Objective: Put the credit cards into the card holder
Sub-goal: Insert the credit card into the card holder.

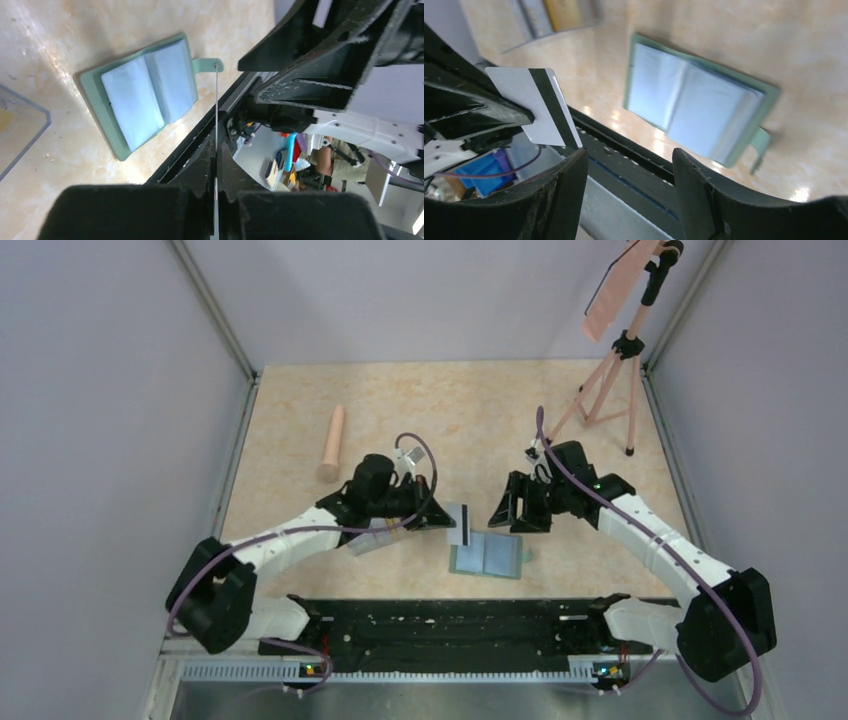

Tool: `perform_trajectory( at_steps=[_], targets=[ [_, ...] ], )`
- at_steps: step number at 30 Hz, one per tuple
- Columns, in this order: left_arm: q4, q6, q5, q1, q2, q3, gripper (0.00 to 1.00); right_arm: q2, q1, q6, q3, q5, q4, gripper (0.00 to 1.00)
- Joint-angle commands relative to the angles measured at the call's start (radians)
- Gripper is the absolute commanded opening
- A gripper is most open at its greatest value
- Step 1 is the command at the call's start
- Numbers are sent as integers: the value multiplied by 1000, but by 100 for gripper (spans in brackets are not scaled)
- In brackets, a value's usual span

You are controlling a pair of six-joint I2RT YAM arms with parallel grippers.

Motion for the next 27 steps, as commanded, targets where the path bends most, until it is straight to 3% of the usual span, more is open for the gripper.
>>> perform_trajectory(
  at_steps=[1, 13, 27],
  targets=[
    [-51, 78, -63, -82, 141, 105, 0, -56, -15, -52, -41, 151, -116, 63],
    [-19, 61, -161, -192, 407, 157, 0, -59, -42, -51, -189, 234, -119, 60],
    [11, 37, -175, -203, 418, 183, 0, -19, -45, -29, -210, 248, -57, 58]
  ],
)
